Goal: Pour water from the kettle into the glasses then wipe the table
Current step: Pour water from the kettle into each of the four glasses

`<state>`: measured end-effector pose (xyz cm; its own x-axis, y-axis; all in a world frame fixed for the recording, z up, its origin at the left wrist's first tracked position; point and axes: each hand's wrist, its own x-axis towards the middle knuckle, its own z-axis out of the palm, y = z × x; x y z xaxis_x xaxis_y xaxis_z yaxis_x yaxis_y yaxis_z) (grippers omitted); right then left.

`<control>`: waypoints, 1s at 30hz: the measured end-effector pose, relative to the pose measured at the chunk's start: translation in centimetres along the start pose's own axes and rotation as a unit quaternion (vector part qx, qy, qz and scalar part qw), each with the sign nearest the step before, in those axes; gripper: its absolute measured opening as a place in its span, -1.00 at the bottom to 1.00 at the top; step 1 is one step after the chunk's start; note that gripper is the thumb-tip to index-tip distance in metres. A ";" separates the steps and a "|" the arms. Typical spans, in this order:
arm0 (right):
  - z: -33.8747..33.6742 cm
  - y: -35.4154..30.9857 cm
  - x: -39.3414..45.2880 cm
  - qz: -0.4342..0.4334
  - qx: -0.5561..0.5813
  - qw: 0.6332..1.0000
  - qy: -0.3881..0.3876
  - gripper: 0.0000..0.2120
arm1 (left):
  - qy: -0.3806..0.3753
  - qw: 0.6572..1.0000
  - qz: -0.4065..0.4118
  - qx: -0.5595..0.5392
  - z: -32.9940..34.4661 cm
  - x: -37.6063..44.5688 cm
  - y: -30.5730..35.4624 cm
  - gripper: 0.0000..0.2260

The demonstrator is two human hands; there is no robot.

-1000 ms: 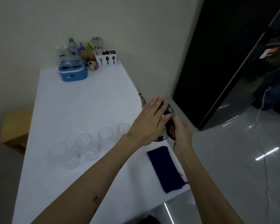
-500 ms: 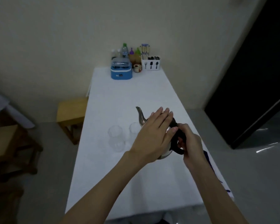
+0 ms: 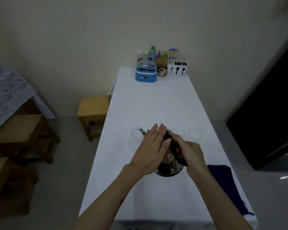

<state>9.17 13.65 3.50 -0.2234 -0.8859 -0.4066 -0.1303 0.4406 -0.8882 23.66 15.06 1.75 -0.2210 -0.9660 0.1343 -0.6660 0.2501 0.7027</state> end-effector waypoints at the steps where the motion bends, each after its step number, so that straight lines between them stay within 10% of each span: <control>1: 0.0 0.1 0.2 -0.003 -0.010 1.000 0.003 -0.50 | -0.005 1.000 -0.005 -0.010 0.0 0.0 -0.1 -0.49; 30: -1.5 -1.9 -0.2 -0.061 -0.079 0.995 -0.001 -0.56 | -0.009 0.997 -0.003 -0.077 0.4 0.4 -0.1 -0.48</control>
<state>8.01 13.23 5.64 -0.1938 -0.9346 -0.2982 -0.3071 0.3465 -0.8863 23.33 14.72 1.44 -0.2308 -0.9658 0.1178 -0.5504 0.2294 0.8027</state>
